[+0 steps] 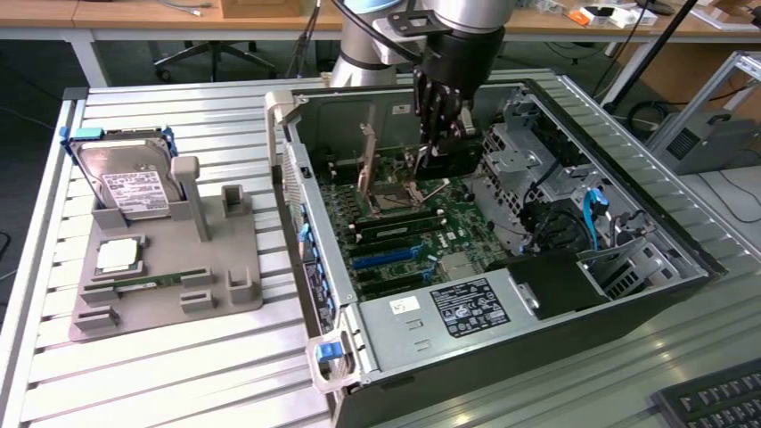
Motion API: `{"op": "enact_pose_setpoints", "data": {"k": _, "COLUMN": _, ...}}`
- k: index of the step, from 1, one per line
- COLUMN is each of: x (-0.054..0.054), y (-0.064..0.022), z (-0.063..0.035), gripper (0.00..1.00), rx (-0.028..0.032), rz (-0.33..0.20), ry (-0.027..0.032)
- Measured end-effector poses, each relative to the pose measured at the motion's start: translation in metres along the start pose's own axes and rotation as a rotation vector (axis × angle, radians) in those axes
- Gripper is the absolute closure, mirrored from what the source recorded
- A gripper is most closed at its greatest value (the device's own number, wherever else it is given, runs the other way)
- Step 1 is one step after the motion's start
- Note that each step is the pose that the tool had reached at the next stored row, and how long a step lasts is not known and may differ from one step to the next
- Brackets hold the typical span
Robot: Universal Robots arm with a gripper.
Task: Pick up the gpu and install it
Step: 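Insert the gpu into the slot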
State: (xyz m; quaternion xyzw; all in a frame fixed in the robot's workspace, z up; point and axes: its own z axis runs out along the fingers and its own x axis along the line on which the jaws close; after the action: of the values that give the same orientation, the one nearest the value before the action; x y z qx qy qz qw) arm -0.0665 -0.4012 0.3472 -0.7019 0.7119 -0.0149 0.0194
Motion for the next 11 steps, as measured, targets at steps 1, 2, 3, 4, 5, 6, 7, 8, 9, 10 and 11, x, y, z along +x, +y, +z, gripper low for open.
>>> {"op": "enact_pose_setpoints", "data": {"k": 1, "x": 0.0001, "y": 0.0000, "z": 0.0002, "gripper": 0.73, "rx": 0.0000, "rz": 0.000, "ry": 0.0000}}
{"op": "enact_pose_setpoints", "data": {"k": 2, "x": 0.0002, "y": 0.0000, "z": 0.0005, "gripper": 0.73, "rx": 0.0000, "rz": 0.000, "ry": -0.0001}}
{"op": "enact_pose_setpoints", "data": {"k": 3, "x": 0.0003, "y": 0.0001, "z": 0.0008, "gripper": 0.73, "rx": 0.0000, "rz": 0.000, "ry": 0.0000}}
{"op": "enact_pose_setpoints", "data": {"k": 4, "x": 0.0004, "y": 0.0001, "z": 0.0011, "gripper": 0.73, "rx": 0.0000, "rz": 0.000, "ry": 0.0000}}
{"op": "enact_pose_setpoints", "data": {"k": 5, "x": 0.0006, "y": 0.0001, "z": 0.0013, "gripper": 0.73, "rx": 0.0000, "rz": 0.000, "ry": 0.0000}}
{"op": "enact_pose_setpoints", "data": {"k": 6, "x": 0.0007, "y": 0.0001, "z": 0.0015, "gripper": 0.73, "rx": 0.0000, "rz": 0.000, "ry": 0.0000}}
{"op": "enact_pose_setpoints", "data": {"k": 7, "x": 0.0008, "y": 0.0001, "z": 0.0018, "gripper": 0.73, "rx": 0.0000, "rz": 0.000, "ry": 0.0000}}
{"op": "enact_pose_setpoints", "data": {"k": 8, "x": 0.0009, "y": 0.0001, "z": 0.0021, "gripper": 0.73, "rx": 0.0000, "rz": 0.000, "ry": 0.0000}}
{"op": "enact_pose_setpoints", "data": {"k": 9, "x": 0.0010, "y": 0.0001, "z": 0.0023, "gripper": 0.73, "rx": 0.0000, "rz": 0.000, "ry": 0.0000}}
{"op": "enact_pose_setpoints", "data": {"k": 10, "x": 0.0011, "y": 0.0001, "z": 0.0025, "gripper": 0.73, "rx": 0.0000, "rz": 0.000, "ry": 0.0000}}
{"op": "enact_pose_setpoints", "data": {"k": 11, "x": 0.0012, "y": 0.0001, "z": 0.0027, "gripper": 0.73, "rx": 0.0000, "rz": 0.000, "ry": 0.0000}}
